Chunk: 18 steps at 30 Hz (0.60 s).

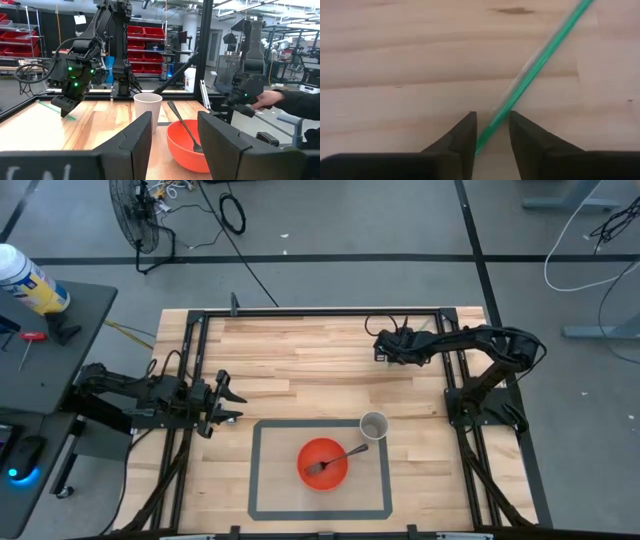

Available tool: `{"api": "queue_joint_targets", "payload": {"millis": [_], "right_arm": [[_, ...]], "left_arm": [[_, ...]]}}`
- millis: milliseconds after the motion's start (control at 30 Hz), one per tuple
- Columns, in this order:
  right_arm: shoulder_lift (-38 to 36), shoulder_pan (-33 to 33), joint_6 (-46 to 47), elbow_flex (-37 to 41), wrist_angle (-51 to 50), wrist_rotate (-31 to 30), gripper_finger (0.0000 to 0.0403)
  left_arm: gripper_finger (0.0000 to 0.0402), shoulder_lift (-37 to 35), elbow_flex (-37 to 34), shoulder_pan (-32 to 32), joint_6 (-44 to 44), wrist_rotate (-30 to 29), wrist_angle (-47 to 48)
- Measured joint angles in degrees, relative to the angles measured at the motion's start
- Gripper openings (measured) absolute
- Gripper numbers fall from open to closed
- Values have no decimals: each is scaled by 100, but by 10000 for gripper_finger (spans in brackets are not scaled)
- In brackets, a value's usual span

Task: Pick & Place Utensil
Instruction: Put the green straw into the white cup

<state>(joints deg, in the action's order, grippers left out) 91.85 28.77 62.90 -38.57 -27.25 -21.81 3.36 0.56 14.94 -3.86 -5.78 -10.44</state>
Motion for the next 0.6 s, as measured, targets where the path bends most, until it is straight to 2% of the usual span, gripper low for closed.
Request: {"api": "queue_joint_targets", "payload": {"millis": [300,600], "right_arm": [[-227,-370,349,24,-270,249,54],[-661,-1081,415,35,-1089,1288,39]], "left_arm": [[163,-2,0,-2,0,0,0],[163,0,-2,0,-2,0,0]]}}
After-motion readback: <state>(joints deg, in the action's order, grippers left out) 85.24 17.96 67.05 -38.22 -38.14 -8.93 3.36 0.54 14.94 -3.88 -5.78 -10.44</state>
